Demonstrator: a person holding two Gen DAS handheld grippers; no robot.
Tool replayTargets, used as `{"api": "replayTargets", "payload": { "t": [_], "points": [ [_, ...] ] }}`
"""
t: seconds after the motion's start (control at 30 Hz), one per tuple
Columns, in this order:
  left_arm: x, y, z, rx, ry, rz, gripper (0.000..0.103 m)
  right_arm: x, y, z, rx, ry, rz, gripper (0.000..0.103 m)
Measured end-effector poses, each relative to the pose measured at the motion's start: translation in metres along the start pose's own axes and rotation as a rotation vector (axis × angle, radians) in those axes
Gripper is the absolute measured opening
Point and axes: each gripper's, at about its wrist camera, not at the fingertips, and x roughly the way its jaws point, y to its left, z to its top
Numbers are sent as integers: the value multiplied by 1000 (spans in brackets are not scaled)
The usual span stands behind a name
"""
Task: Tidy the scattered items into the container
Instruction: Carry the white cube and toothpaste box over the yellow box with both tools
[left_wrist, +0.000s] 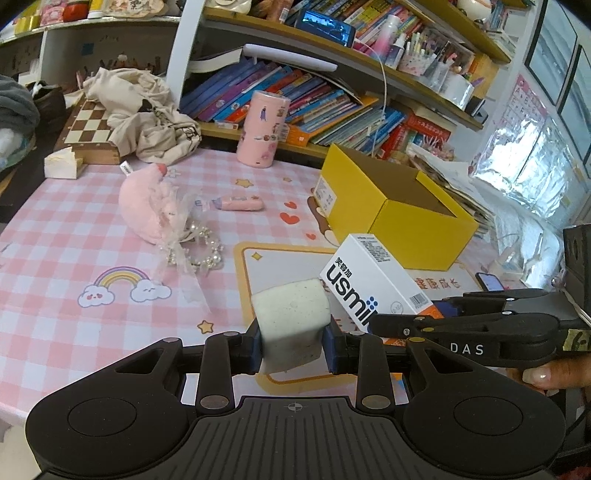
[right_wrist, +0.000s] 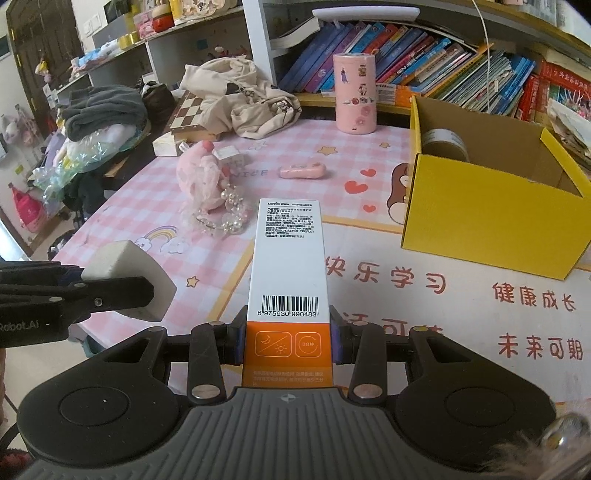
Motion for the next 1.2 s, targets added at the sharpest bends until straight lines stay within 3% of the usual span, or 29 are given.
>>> {"api": "replayTargets", "payload": {
  "t": [0.73, 1.2],
  "points": [
    [42, -58, 13, 115, 54, -169, 29, -38, -55, -24, 132, -32, -159, 37],
    [58, -84, 22, 125, 47, -202, 28, -50, -80, -22, 135, -35, -193, 37]
  ]
}}
